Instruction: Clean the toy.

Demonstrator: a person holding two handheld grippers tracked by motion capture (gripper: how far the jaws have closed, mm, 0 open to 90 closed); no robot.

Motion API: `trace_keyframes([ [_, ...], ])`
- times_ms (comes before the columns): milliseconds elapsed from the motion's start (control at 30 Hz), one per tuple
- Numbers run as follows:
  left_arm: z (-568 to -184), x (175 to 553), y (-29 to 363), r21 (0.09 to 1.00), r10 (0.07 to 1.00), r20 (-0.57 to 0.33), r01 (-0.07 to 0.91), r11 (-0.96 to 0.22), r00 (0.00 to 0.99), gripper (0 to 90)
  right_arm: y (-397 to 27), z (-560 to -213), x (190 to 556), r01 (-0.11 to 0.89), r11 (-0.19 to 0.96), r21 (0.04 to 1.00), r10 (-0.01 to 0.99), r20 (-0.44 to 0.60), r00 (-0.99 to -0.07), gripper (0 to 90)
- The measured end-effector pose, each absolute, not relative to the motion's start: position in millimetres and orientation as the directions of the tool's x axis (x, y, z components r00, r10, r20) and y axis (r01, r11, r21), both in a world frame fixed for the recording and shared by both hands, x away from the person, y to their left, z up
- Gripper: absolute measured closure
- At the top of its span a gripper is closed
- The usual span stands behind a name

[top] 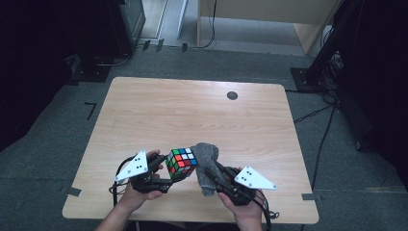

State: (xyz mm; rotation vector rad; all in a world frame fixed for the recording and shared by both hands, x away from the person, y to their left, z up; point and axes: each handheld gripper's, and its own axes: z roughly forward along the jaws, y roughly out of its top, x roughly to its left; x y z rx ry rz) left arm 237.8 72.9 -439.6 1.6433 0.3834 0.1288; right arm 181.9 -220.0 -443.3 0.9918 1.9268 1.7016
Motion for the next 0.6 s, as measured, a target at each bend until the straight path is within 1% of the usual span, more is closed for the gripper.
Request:
trace_keyframes([
  [100,-439.5,237.7,72.7,0.982,0.31,-0.151,0.178,-0.061,0.939,33.9,-206.7,-450.0,179.1,0.182,0.101,0.978,0.664,0.07,-0.744,66.6],
  [167,-438.5,238.6,74.5,0.981,0.304,-0.168,0.19,-0.044,0.938,33.9,-199.0,-453.3,176.6,0.138,0.149,0.979,0.644,0.01,-0.765,66.8],
  [367,-434.9,240.3,79.9,0.98,0.318,-0.18,0.196,-0.018,0.931,33.9,-193.8,-457.4,175.2,0.116,0.22,0.969,0.613,-0.044,-0.789,66.3],
  [467,-436.2,240.4,79.7,0.981,0.325,-0.174,0.194,-0.029,0.93,33.9,-197.9,-450.3,174.0,0.092,0.206,0.974,0.641,-0.064,-0.765,66.3],
  [567,-437.9,240.0,76.7,0.98,0.318,-0.17,0.195,-0.048,0.933,33.9,-206.7,-440.6,172.2,0.069,0.131,0.989,0.687,-0.04,-0.726,66.4],
  [600,-438.2,239.8,75.2,0.98,0.315,-0.172,0.196,-0.045,0.933,33.9,-207.5,-439.9,172.2,0.06,0.124,0.99,0.691,-0.043,-0.721,66.4],
])
